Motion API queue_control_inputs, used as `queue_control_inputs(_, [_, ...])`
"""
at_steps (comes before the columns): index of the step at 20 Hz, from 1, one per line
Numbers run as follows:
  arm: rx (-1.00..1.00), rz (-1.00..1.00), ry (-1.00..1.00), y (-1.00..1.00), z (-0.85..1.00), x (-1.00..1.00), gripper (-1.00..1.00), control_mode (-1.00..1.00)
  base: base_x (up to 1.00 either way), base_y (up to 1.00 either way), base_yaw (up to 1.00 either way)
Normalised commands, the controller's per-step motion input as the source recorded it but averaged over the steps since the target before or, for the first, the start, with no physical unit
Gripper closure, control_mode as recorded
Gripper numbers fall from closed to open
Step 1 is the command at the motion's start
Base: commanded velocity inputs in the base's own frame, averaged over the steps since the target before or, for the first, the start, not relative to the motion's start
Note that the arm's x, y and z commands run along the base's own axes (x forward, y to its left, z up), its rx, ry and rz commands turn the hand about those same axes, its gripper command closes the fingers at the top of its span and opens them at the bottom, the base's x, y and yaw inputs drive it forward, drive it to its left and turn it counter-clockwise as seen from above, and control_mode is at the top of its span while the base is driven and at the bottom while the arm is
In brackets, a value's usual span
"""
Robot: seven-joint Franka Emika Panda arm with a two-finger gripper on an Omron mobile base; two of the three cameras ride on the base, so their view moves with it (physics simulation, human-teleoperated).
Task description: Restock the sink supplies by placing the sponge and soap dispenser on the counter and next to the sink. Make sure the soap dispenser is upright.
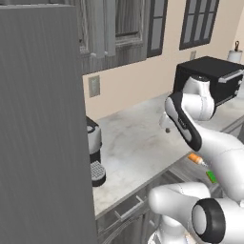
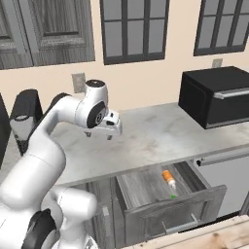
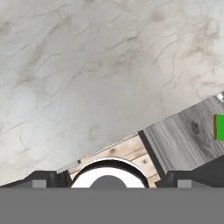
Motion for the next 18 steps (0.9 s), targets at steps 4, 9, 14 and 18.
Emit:
queue_control_inputs(4, [0.15,0.0,0.0,-1.0,-1.0,0.0,-1.0,-1.0,0.0,0.0,0.0])
queue_control_inputs(9, [0.09,0.0,0.0,-1.0,-0.84,0.04,-1.0,-1.0,0.0,0.0,0.0])
queue_control_inputs(14, [0.12,0.0,0.0,-0.95,-0.4,0.17,-1.0,-1.0,0.0,0.0,0.0])
queue_control_inputs(18, [0.07,0.0,0.0,-0.73,-0.34,0.26,-1.0,-1.0,0.0,0.0,0.0])
